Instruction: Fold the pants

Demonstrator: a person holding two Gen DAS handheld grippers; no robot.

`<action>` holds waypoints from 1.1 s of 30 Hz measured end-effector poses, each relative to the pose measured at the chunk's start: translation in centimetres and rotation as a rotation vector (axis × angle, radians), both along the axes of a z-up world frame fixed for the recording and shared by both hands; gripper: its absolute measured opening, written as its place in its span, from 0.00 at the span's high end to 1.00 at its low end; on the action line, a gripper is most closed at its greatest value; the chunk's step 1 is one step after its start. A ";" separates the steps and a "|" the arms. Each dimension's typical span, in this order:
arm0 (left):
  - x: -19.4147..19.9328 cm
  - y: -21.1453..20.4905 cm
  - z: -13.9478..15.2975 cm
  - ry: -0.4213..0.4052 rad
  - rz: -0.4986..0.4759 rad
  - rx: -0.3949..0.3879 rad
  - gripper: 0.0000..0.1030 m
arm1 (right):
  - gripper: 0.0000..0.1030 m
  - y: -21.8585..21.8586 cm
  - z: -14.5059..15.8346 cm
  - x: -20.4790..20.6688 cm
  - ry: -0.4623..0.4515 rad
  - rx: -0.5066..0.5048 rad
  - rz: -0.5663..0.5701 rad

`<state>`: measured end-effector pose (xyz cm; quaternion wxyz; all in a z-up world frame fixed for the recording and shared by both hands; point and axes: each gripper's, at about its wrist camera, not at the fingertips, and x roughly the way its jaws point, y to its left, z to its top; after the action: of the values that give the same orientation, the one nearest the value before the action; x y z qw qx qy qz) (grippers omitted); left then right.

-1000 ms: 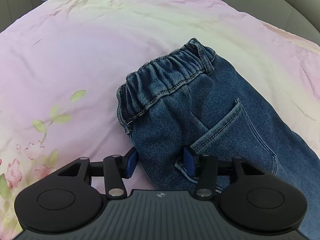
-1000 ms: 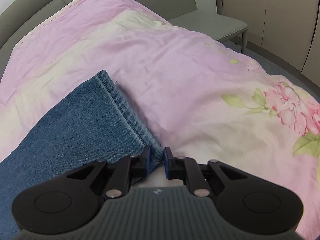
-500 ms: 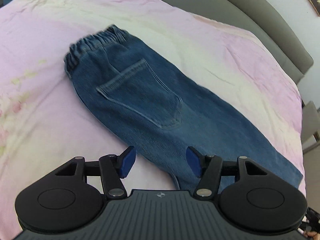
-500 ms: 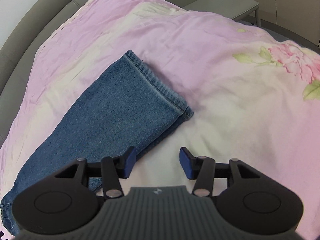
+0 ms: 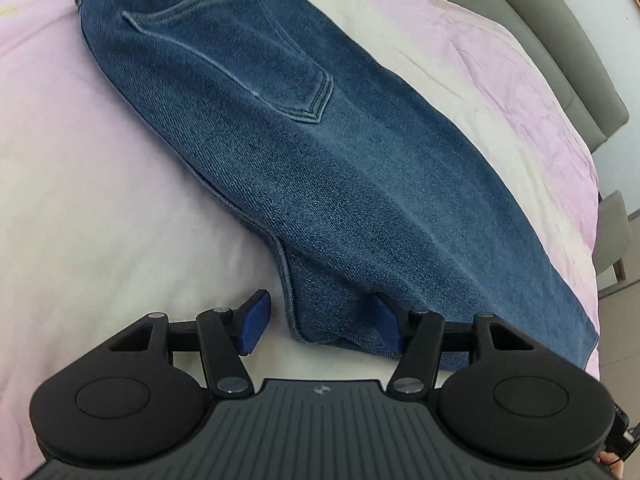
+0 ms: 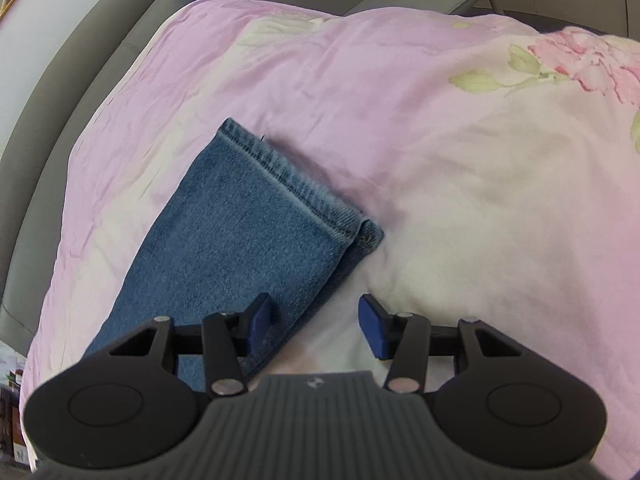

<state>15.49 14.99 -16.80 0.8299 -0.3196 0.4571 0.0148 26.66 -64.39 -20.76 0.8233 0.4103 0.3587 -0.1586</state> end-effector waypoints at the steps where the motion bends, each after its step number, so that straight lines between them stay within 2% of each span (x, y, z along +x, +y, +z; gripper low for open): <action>1: 0.0 -0.2 -0.2 -0.003 0.005 0.006 0.34 | 0.55 -0.3 -0.3 0.2 -0.009 0.012 -0.018; 3: 0.0 -0.7 -0.2 -0.013 0.002 0.029 0.36 | 0.56 -0.7 -0.8 0.7 -0.027 0.034 -0.044; 5: 0.0 -1.2 -0.2 -0.022 0.000 0.041 0.43 | 0.59 -0.7 -1.3 1.3 -0.032 0.032 -0.061; 6: 0.1 -1.3 -0.1 -0.025 -0.002 0.040 0.51 | 0.61 -0.6 -1.3 1.7 -0.031 0.024 -0.068; 8: 0.1 -1.4 0.2 -0.026 0.006 0.041 0.62 | 0.71 -0.4 -1.1 1.9 -0.025 0.012 -0.077; 10: 0.1 -1.7 1.3 -0.032 -0.001 0.073 0.75 | 0.85 -0.5 -0.2 2.0 -0.016 0.001 -0.089; 12: 0.3 -1.6 2.7 -0.026 -0.003 0.085 0.78 | 0.91 -0.6 1.6 2.2 -0.032 -0.021 -0.082; 17: 1.4 -1.1 6.2 0.020 -0.010 0.093 0.81 | 0.93 0.9 8.4 2.2 -0.080 -0.145 0.008; 21: 0.8 -0.8 8.1 0.030 -0.017 0.135 0.82 | 0.94 1.7 11.8 -0.9 -0.116 -0.155 -0.012; 24: -0.2 -0.7 8.4 0.038 -0.040 0.127 0.82 | 0.94 1.5 13.3 -4.9 -0.133 -0.165 -0.015; 29: -3.3 -0.8 7.3 0.086 -0.104 0.124 0.82 | 0.94 0.6 12.8 -12.6 -0.096 -0.155 -0.041; 31: -3.6 -1.2 5.8 0.107 -0.109 0.132 0.82 | 0.94 -0.2 10.7 -15.0 -0.033 -0.131 -0.062; 33: -3.3 -1.2 4.4 0.136 -0.102 0.144 0.82 | 0.94 -1.2 7.8 -16.4 0.020 -0.048 -0.102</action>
<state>12.15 13.79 -12.42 0.8173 -0.2335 0.5260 0.0270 10.25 -65.56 -12.94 0.8202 0.4067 0.3415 -0.2127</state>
